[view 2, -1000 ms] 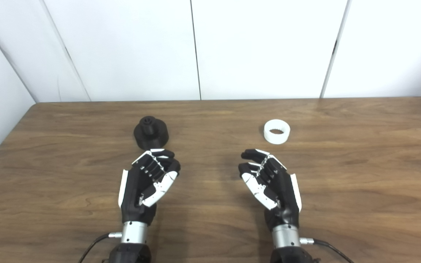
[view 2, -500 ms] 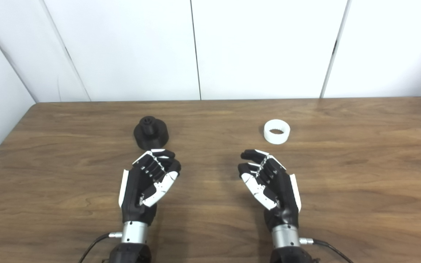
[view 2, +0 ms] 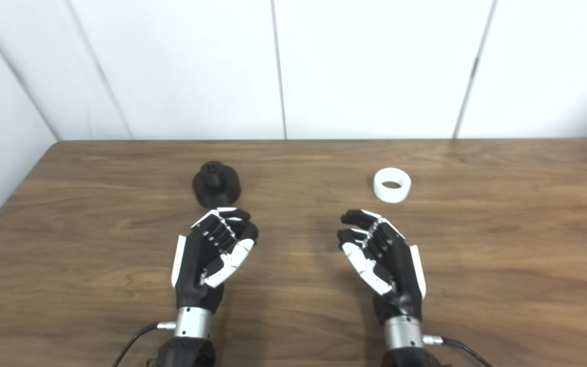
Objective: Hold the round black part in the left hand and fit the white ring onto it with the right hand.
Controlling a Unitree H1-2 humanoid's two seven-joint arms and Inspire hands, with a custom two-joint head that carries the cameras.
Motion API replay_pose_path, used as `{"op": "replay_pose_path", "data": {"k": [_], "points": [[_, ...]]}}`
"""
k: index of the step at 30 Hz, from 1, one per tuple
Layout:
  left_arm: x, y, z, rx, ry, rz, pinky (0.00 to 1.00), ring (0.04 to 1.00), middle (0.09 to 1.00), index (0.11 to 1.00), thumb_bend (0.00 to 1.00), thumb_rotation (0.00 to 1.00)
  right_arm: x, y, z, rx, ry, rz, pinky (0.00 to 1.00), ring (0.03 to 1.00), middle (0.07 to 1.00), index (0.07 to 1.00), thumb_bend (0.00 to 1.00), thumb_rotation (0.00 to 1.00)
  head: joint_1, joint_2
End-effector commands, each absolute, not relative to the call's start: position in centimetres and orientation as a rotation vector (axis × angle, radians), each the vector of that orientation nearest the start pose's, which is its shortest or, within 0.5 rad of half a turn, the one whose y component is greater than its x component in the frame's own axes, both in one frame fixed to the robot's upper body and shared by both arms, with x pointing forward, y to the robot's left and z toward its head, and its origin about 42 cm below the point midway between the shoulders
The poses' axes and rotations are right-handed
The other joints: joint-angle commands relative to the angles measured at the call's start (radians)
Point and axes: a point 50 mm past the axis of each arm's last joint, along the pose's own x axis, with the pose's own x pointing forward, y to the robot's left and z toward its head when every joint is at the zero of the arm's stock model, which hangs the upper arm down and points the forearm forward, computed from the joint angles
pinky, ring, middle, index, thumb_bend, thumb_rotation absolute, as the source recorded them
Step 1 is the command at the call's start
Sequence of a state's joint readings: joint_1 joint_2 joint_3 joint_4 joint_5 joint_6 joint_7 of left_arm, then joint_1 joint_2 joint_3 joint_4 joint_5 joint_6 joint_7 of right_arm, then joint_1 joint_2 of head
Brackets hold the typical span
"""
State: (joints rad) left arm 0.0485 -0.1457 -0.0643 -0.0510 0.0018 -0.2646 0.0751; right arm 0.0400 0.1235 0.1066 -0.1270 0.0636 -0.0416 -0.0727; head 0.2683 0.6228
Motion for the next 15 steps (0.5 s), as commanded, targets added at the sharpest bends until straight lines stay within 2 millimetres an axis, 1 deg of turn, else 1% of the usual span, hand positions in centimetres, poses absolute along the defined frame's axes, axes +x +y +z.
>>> {"op": "replay_pose_path", "data": {"k": [1,2,4,7,11,15], "points": [[26.3,14.6,10.8,-0.154,-0.251,0.051,0.4,0.458,0.488,0.496,0.51,0.0,26.4,-15.3,12.1,0.228,-0.114,0.025,0.53,0.59,0.655,0.633,0.47,0.18,0.02,-0.003],[26.3,14.5,10.7,-0.152,-0.251,0.049,0.4,0.458,0.488,0.496,0.51,0.0,26.4,-15.5,12.0,0.23,-0.115,0.024,0.53,0.589,0.654,0.633,0.48,0.18,0.033,-0.006],[26.4,14.2,10.6,-0.147,-0.249,0.042,0.4,0.462,0.487,0.498,0.51,0.0,26.5,-15.9,11.8,0.228,-0.116,0.021,0.52,0.585,0.652,0.628,0.5,0.2,0.04,-0.008],[26.4,14.0,10.5,-0.144,-0.252,0.036,0.4,0.476,0.487,0.501,0.51,0.0,26.5,-16.3,11.6,0.233,-0.108,0.016,0.51,0.576,0.639,0.617,0.55,0.24,0.035,-0.008],[26.3,13.9,10.5,-0.143,-0.25,0.041,0.41,0.478,0.487,0.501,0.51,0.0,26.5,-16.5,11.5,0.237,-0.108,0.015,0.5,0.571,0.629,0.612,0.56,0.24,0.032,-0.007],[26.3,14.0,10.5,-0.148,-0.252,0.043,0.4,0.473,0.488,0.498,0.51,0.0,26.5,-16.4,11.6,0.24,-0.111,0.022,0.51,0.569,0.639,0.613,0.56,0.23,0.033,-0.007]]}}
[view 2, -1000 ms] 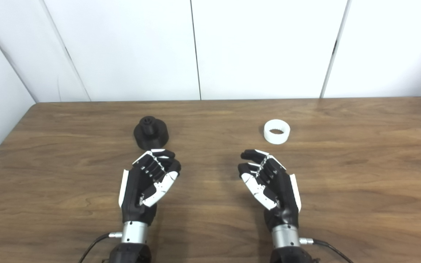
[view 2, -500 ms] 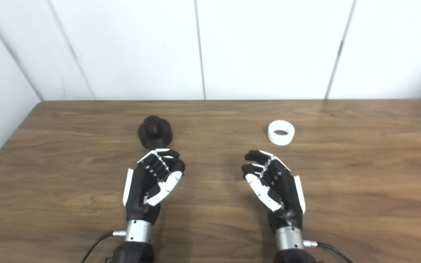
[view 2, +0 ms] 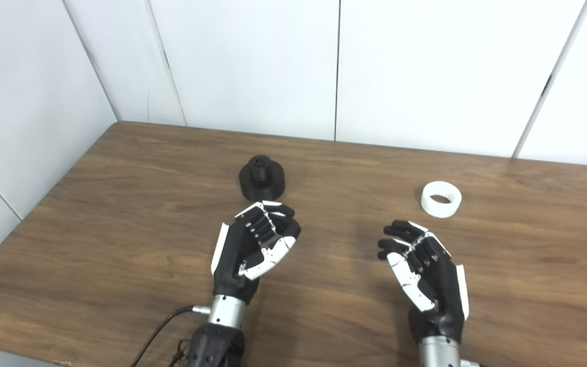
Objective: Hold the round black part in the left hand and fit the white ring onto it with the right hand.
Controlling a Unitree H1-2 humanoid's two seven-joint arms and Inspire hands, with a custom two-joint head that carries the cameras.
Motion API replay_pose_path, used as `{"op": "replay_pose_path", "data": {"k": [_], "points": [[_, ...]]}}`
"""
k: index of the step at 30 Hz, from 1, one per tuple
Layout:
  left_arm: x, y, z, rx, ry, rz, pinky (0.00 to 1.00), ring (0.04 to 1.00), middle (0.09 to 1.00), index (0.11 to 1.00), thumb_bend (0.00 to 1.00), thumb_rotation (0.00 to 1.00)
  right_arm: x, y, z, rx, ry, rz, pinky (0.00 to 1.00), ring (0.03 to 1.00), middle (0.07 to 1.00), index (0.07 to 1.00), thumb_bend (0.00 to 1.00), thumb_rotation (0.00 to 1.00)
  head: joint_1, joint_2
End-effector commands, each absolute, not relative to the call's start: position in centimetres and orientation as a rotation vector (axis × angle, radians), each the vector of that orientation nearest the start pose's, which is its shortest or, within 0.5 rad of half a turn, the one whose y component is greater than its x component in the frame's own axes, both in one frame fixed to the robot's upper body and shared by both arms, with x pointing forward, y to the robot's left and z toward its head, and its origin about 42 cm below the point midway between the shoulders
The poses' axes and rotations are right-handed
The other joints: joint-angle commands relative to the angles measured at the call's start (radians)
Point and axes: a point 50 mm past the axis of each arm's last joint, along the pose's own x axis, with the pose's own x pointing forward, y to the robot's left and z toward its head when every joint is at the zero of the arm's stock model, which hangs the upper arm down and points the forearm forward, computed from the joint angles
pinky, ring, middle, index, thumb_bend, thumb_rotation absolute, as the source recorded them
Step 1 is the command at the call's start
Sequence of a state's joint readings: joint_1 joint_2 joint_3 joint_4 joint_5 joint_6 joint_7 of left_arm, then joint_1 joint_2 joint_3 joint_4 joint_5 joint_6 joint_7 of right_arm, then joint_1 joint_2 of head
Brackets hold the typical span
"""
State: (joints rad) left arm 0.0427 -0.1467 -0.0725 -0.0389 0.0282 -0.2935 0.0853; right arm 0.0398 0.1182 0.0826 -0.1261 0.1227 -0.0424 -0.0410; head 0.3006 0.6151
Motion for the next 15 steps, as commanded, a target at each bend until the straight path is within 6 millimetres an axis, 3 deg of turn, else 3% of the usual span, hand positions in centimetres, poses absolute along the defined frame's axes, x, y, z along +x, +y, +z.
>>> {"op": "replay_pose_path", "data": {"k": [1,8,12,15], "points": [[26.3,14.0,10.5,-0.148,-0.253,0.043,0.4,0.472,0.489,0.498,0.51,0.0,26.5,-16.4,11.6,0.24,-0.112,0.023,0.51,0.57,0.641,0.613,0.56,0.23,0.0,0.0],[26.7,15.3,10.9,-0.074,-0.273,0.078,0.42,0.495,0.492,0.497,0.51,0.0,26.5,-16.4,11.5,0.235,-0.113,0.026,0.5,0.57,0.644,0.612,0.55,0.22,0.0,0.001],[27.2,16.9,11.7,0.139,-0.318,0.081,0.49,0.578,0.506,0.486,0.51,0.0,26.5,-16.4,11.5,0.231,-0.113,0.026,0.5,0.571,0.644,0.613,0.54,0.22,0.0,0.001],[27.1,17.6,12.5,0.253,-0.322,0.079,0.51,0.61,0.638,0.496,0.5,0.06,26.6,-16.4,11.5,0.232,-0.115,0.029,0.51,0.573,0.646,0.615,0.54,0.22,0.001,0.001]]}}
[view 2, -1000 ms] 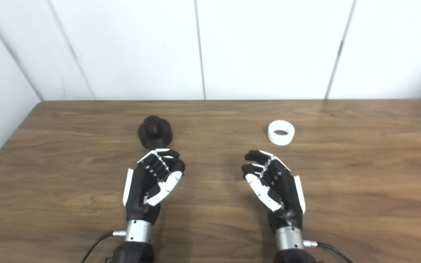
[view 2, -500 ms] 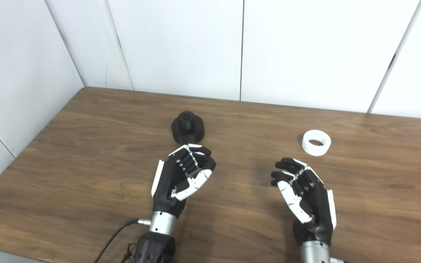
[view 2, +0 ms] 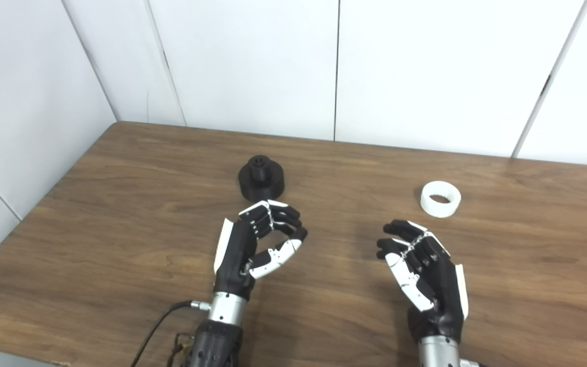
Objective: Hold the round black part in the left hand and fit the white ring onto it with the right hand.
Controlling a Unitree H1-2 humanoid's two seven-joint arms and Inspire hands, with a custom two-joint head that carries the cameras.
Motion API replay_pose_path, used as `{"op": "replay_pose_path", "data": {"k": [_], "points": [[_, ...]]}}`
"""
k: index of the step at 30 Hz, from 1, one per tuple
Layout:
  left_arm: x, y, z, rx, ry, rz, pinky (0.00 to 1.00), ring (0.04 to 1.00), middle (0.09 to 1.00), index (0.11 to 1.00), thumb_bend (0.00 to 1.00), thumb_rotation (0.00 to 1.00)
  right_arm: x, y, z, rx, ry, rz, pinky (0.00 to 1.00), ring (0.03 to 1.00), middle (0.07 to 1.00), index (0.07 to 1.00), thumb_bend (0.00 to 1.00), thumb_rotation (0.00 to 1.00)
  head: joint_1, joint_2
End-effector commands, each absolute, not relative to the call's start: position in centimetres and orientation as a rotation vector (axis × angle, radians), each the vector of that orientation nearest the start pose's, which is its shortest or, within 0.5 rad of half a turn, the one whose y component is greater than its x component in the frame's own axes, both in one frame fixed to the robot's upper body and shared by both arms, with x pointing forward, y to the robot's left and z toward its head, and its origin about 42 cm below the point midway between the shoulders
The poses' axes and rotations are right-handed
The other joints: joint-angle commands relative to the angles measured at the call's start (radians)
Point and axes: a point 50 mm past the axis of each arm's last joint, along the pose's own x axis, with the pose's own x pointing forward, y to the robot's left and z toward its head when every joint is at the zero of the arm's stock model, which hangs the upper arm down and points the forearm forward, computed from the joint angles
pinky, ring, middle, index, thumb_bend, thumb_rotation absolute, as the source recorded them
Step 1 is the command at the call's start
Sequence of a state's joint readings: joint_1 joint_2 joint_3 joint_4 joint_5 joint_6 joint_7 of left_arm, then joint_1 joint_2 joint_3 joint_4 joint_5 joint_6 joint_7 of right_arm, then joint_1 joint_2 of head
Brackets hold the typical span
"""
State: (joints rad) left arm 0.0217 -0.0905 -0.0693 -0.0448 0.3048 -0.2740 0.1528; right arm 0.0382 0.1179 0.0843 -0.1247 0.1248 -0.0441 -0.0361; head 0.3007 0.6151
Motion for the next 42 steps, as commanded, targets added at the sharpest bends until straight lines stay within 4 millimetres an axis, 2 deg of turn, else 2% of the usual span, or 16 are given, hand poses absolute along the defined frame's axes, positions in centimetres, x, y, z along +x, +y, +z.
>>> {"op": "replay_pose_path", "data": {"k": [1,10,11,12,14,21,28,34,42], "points": [[27.1,17.8,12.9,0.298,-0.324,0.08,0.51,0.609,0.652,0.497,0.5,0.07,26.6,-16.5,11.5,0.234,-0.114,0.028,0.51,0.572,0.644,0.614,0.54,0.22,0.003,0.002],[27.1,19.9,15.9,0.559,-0.308,0.077,0.54,0.648,0.692,0.498,0.5,0.07,26.6,-16.2,11.5,0.237,-0.111,0.024,0.51,0.568,0.643,0.612,0.54,0.21,0.002,0.003],[27.2,20.1,16.1,0.581,-0.307,0.078,0.55,0.656,0.699,0.593,0.55,0.12,26.6,-16.2,11.5,0.238,-0.111,0.024,0.51,0.568,0.643,0.613,0.54,0.21,0.001,0.002],[27.3,20.4,16.3,0.608,-0.306,0.08,0.55,0.658,0.703,0.642,0.57,0.15,26.6,-16.2,11.5,0.238,-0.112,0.024,0.51,0.567,0.643,0.613,0.54,0.21,0.002,0.002],[27.5,21.0,16.7,0.657,-0.308,0.084,0.54,0.657,0.707,0.685,0.6,0.18,26.7,-16.2,11.5,0.237,-0.112,0.024,0.51,0.568,0.642,0.613,0.53,0.21,0.001,0.002],[28.3,23.0,17.7,0.785,-0.267,0.101,0.58,0.692,0.741,0.707,0.63,0.24,26.8,-16.2,11.4,0.235,-0.111,0.022,0.51,0.57,0.639,0.612,0.53,0.21,0.0,-0.001],[29.5,24.4,18.3,0.885,-0.237,0.14,0.56,0.698,0.766,0.722,0.62,0.23,26.8,-16.4,11.5,0.234,-0.112,0.023,0.51,0.57,0.641,0.615,0.54,0.22,-0.002,-0.001],[30.9,25.4,18.8,0.953,-0.225,0.174,0.63,0.752,0.801,0.745,0.64,0.26,26.9,-16.5,11.5,0.23,-0.111,0.02,0.52,0.572,0.64,0.614,0.54,0.22,-0.005,0.0],[32.7,26.2,18.9,0.986,-0.239,0.225,0.73,0.869,0.91,0.879,0.75,0.45,27.0,-16.6,11.5,0.23,-0.113,0.021,0.52,0.571,0.64,0.616,0.53,0.21,-0.006,-0.003]]}}
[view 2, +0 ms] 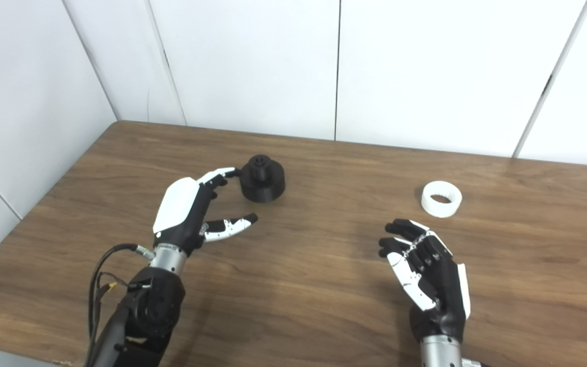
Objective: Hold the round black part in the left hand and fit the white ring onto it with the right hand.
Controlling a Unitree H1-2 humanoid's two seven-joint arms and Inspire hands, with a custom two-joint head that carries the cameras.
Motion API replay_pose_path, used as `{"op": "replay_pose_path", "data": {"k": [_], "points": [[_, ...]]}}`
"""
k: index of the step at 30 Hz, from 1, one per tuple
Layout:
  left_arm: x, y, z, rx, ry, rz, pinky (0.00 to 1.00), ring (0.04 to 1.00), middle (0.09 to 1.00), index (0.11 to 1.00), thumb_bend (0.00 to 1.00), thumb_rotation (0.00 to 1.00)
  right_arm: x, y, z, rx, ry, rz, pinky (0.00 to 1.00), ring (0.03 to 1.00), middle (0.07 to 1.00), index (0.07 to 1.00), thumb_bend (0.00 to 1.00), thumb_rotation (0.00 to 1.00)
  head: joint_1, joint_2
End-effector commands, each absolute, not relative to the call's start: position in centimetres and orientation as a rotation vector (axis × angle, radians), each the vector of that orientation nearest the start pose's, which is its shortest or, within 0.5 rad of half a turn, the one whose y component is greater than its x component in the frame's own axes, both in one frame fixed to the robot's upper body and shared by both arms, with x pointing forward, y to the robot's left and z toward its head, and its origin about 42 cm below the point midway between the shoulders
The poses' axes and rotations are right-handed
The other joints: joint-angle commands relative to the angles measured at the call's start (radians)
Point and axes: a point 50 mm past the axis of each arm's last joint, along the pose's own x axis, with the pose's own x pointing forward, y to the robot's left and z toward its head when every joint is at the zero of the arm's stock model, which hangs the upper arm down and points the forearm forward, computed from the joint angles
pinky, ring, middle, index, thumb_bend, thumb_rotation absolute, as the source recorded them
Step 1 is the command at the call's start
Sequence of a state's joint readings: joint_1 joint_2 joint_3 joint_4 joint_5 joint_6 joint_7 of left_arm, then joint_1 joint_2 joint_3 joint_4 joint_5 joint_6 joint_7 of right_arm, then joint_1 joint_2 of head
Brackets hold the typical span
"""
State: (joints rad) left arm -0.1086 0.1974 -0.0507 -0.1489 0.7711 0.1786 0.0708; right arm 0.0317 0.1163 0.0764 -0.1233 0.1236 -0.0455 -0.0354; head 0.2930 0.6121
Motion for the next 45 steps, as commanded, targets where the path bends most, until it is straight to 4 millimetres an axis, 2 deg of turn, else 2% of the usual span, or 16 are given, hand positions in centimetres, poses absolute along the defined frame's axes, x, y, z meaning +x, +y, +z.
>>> {"op": "replay_pose_path", "data": {"k": [1,6,10,17,27,35,45], "points": [[33.0,26.3,19.0,0.998,-0.234,0.228,0.74,0.884,0.921,0.892,0.76,0.47,27.0,-16.6,11.5,0.23,-0.114,0.021,0.52,0.572,0.64,0.616,0.53,0.21,0.001,0.0],[34.3,27.0,19.2,1.055,-0.21,0.221,0.76,0.93,0.943,0.918,0.83,0.52,26.9,-16.6,11.5,0.228,-0.113,0.019,0.52,0.573,0.639,0.614,0.53,0.22,-0.004,0.0],[35.5,27.3,19.2,1.077,-0.187,0.225,0.75,0.935,0.949,0.92,0.87,0.5,26.9,-16.6,11.5,0.227,-0.113,0.018,0.51,0.571,0.637,0.617,0.53,0.22,-0.002,0.0],[37.9,27.8,17.5,1.12,-0.136,0.228,0.87,0.98,0.979,0.906,0.87,0.53,26.9,-16.6,11.5,0.229,-0.112,0.016,0.52,0.57,0.638,0.616,0.53,0.22,-0.008,0.0],[40.8,28.0,16.2,1.096,-0.08,0.17,0.92,1.0,1.0,0.905,0.92,0.57,26.9,-16.6,11.4,0.235,-0.113,0.014,0.51,0.569,0.635,0.612,0.54,0.21,-0.016,-0.006],[42.7,28.0,15.5,1.128,-0.051,0.146,0.9,1.0,1.0,0.9,0.96,0.59,26.9,-16.5,11.5,0.234,-0.114,0.011,0.5,0.566,0.632,0.609,0.55,0.22,-0.027,-0.008],[43.8,27.7,14.9,1.14,-0.037,0.124,0.89,1.0,1.0,0.894,0.97,0.58,26.7,-16.5,11.4,0.233,-0.117,0.009,0.51,0.571,0.641,0.616,0.56,0.24,-0.035,-0.009]]}}
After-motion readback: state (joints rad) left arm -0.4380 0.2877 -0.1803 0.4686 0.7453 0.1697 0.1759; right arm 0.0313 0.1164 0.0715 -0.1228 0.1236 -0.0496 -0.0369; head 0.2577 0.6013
